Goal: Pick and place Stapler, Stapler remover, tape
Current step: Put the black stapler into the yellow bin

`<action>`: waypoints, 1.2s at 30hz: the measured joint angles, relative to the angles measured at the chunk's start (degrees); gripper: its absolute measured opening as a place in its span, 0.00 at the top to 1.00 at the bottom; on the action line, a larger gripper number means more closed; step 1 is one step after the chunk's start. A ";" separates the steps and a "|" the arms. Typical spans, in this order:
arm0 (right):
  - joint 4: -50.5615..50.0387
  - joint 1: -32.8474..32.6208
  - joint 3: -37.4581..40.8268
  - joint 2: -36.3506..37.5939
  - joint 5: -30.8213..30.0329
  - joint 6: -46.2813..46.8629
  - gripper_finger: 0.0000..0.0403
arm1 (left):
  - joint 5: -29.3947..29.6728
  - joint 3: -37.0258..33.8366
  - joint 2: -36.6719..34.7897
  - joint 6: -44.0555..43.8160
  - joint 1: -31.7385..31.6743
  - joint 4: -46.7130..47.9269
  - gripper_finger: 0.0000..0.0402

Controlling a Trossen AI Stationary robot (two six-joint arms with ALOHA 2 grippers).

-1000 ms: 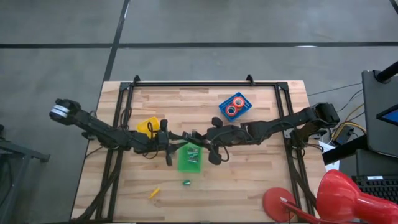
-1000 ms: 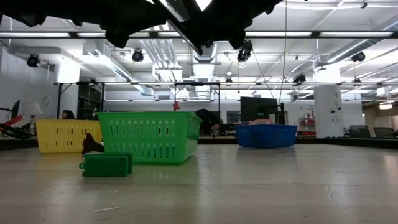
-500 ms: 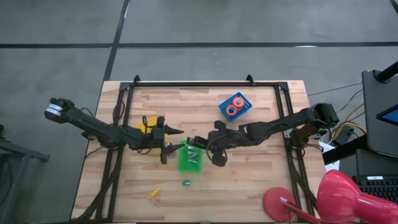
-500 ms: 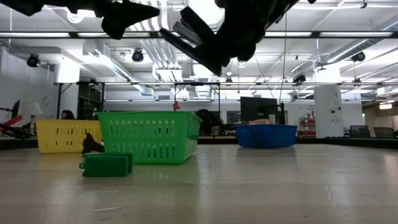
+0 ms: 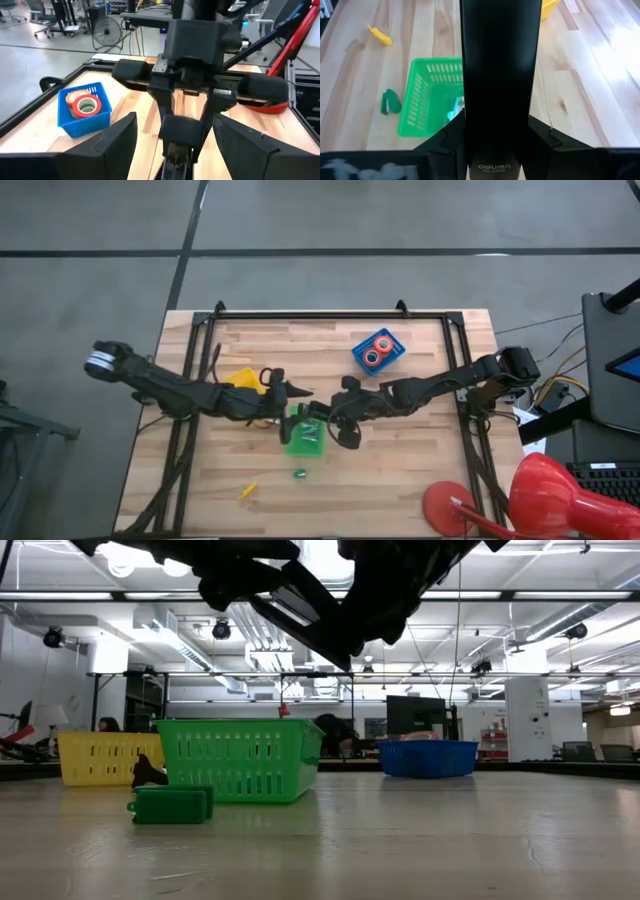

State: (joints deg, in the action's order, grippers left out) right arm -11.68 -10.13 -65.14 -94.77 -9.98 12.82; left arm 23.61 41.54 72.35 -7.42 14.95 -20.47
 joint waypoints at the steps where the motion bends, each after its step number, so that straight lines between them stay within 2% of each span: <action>1: -0.02 0.00 0.00 -0.03 0.00 -0.14 0.70 | -0.16 0.35 0.52 -0.18 -0.32 0.19 0.35; 4: -0.08 0.00 -0.01 -0.10 0.00 -0.35 0.69 | -0.70 0.95 1.90 -0.94 -1.02 0.62 0.35; 9: 0.05 0.00 -0.02 -0.10 0.00 -0.35 0.69 | -4.98 1.79 4.17 -3.04 -2.62 1.69 0.35; 14: 0.09 0.00 -0.02 -0.10 -0.01 -0.38 0.70 | -5.76 1.96 5.33 -3.28 -3.00 1.75 0.38; 21: 0.09 0.00 -0.02 -0.10 -0.02 -0.38 0.68 | -8.43 1.96 4.89 -2.99 -3.24 0.66 0.49; 29: 0.09 0.00 0.00 -0.10 0.19 -0.59 0.69 | -9.65 1.83 4.77 -2.73 -3.33 0.79 0.69; 36: 0.09 0.00 0.00 -0.10 0.09 -0.51 0.65 | -9.59 1.59 4.46 -2.69 -3.40 0.74 0.69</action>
State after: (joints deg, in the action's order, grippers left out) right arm -11.60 -10.13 -65.14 -94.87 -9.89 12.31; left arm 14.02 43.13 76.81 -10.11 11.55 -19.73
